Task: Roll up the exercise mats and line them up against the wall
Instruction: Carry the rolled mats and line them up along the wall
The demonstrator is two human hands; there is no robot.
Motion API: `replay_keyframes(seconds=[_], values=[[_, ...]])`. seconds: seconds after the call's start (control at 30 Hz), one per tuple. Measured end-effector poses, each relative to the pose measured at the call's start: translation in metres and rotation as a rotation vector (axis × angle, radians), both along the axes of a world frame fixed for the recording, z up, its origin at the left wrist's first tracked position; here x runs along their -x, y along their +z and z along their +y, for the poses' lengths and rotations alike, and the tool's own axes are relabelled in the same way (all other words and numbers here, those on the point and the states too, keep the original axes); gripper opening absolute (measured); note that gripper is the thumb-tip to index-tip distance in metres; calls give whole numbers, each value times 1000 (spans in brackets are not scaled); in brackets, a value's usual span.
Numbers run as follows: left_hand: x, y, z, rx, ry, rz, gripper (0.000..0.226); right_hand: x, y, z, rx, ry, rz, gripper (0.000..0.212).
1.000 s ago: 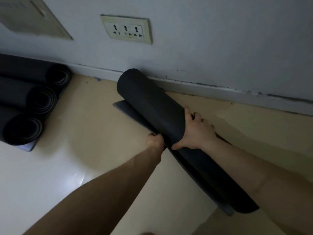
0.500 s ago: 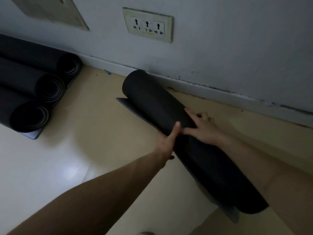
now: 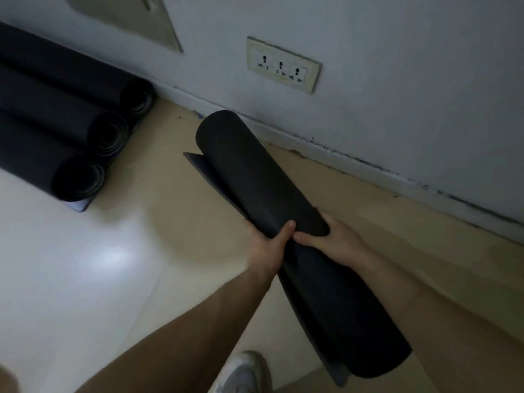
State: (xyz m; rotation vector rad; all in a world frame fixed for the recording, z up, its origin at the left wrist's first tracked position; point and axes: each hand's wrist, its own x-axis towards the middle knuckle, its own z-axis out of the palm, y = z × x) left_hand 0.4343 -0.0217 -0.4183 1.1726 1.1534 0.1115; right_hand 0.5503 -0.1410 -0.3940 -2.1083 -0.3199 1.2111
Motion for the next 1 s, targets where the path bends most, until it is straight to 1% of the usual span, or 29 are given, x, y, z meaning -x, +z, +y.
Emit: replay_keyframes(seconds=[0.07, 0.13, 0.27, 0.3, 0.4, 0.47, 0.5, 0.6, 0.67, 0.77, 0.83, 0.87, 0.9, 1.0], values=[[37, 38, 23, -19, 58, -14, 76, 29, 35, 26, -5, 59, -6, 75], [82, 79, 50, -49, 130, -2, 73, 64, 71, 59, -31, 132, 14, 71], [177, 147, 118, -77, 272, 18, 73, 142, 133, 144, -80, 296, 57, 81], [202, 162, 139, -88, 311, 24, 73, 161, 146, 169, -99, 338, 73, 80], [270, 197, 203, -108, 425, 17, 75, 221, 168, 246, -127, 433, 106, 77], [310, 209, 248, -121, 477, 12, 79, 258, 172, 299, -138, 475, 111, 83], [329, 210, 272, -124, 500, 11, 80, 275, 172, 327, -147, 490, 118, 84], [374, 204, 348, -131, 533, 2, 78, 316, 169, 409, -178, 530, 141, 73], [396, 194, 396, -141, 551, 1, 80, 337, 162, 461, -190, 554, 137, 73], [415, 172, 466, -154, 583, 14, 81, 358, 141, 532, -200, 569, 126, 63], [420, 153, 508, -161, 617, 12, 74, 365, 124, 579, -193, 572, 117, 61], [420, 143, 528, -162, 636, 7, 69, 366, 113, 601, -183, 580, 107, 64], [419, 129, 549, -157, 652, 1, 66, 366, 100, 623, -179, 591, 88, 72], [412, 92, 605, -113, 690, 7, 66, 361, 57, 683, -64, 629, -13, 113]])
